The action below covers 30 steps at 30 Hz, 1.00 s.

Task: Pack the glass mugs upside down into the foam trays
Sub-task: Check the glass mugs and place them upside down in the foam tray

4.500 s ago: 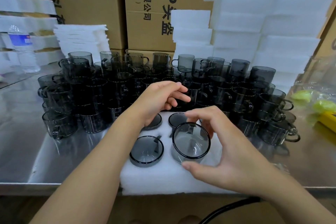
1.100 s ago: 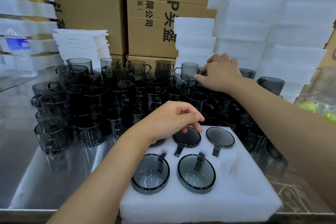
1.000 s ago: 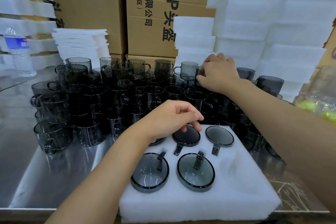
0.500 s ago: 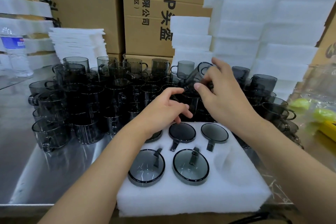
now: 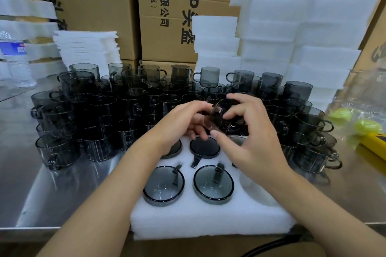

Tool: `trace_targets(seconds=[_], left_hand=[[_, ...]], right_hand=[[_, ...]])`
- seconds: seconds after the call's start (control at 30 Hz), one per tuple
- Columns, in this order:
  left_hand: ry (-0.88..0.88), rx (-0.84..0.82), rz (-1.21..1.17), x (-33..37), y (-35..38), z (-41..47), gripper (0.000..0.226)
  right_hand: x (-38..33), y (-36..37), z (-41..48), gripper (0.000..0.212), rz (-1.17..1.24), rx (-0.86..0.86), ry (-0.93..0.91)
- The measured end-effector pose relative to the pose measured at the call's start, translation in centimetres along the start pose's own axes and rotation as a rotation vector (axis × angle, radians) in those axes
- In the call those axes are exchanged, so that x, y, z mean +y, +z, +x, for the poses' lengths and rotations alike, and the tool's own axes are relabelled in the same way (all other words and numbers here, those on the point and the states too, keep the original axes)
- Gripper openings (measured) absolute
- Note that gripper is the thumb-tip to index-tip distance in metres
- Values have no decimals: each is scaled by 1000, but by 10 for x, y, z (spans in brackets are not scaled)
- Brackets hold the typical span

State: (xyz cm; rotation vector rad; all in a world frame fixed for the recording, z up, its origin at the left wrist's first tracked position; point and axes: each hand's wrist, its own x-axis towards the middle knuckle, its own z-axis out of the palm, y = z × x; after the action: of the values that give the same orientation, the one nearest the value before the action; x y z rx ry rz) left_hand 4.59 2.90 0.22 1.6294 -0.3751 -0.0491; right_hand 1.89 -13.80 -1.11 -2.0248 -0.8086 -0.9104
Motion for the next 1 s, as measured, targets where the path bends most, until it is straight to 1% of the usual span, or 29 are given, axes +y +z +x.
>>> trace_targets(seconds=[0.07,0.17,0.23,0.3,0.43,0.57,0.73,0.87,1.0], left_hand=[[3,-23,49,1,1,-2,37],[54,-44,79,2,1,-5,29],[86,-43,115,2,1,-6,38],[79,-40,130,1,1,-6,42],[51,-32,113,1,1,-5,37],[60,-30,103,1,0,-6,39],[90,-29,-24,3,0,-9,36],[105,-40,-44,4,0,-10,35],[126,-33,-38,5,2,-10,52]], right_hand=[[0,-1,-1,40,3,-49,-25],[-1,0,-2,54,24,-64,-33],[-2,0,-2,57,44,-53,-18],[-1,0,-2,59,64,-40,-5],[3,-1,-1,62,75,-48,30],[4,1,-2,61,85,-43,45],[7,1,-1,64,53,2,73],[7,0,-2,60,-3,4,57],[6,-1,-1,65,-20,18,68]])
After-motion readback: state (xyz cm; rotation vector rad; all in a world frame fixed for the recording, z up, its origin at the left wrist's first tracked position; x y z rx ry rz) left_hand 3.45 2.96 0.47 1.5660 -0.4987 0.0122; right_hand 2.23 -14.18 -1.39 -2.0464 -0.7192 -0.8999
